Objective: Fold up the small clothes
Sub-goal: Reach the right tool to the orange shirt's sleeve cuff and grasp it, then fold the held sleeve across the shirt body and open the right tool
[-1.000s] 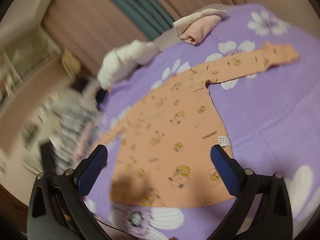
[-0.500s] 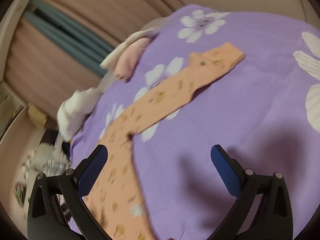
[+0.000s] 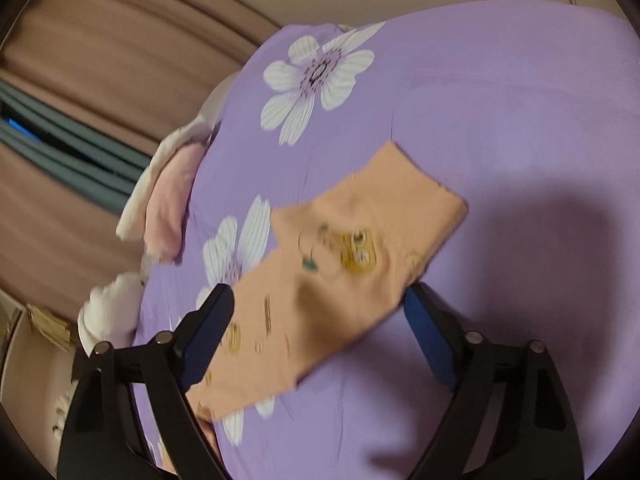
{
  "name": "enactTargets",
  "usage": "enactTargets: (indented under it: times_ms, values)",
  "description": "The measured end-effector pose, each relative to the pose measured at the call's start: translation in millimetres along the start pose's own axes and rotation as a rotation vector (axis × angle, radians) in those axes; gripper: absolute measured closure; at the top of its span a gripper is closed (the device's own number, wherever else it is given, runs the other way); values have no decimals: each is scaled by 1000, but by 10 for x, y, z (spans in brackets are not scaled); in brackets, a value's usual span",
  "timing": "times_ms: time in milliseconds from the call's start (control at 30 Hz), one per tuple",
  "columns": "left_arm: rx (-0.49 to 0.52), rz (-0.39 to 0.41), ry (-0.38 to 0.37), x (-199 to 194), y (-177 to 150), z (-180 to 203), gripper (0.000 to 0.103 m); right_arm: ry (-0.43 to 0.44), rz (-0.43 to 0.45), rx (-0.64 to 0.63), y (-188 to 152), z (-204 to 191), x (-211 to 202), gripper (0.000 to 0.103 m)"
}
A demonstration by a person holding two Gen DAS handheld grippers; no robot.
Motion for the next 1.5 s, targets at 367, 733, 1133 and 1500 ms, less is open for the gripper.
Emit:
enactTargets:
  times_ms: [367,733,1133,1500]
  values:
    - [-9,-18,20,73,-7,-97,0,-90,56,25,228,242,113,93]
    - [-37,-7,28,-57,-24,-305,0,-15,113,-303,48,-803,-251,99]
    - [-103,24,31,-406,-106,-730,0,100,65,-695,-998,-2514,-347,99]
    - [-185,35,45,-509,-223,-1220,0,100,-62,-1037,-2517,-3098,146,99]
Point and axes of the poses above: each gripper's, at about its wrist camera, not at the fingertips, and x roughly the way its jaws point, z to its right, y to its top, the point moved 10 cm from there along x, roughly the way its jaws point, and after that the axes turned 8 degrees about x, right-handed, at the moved point
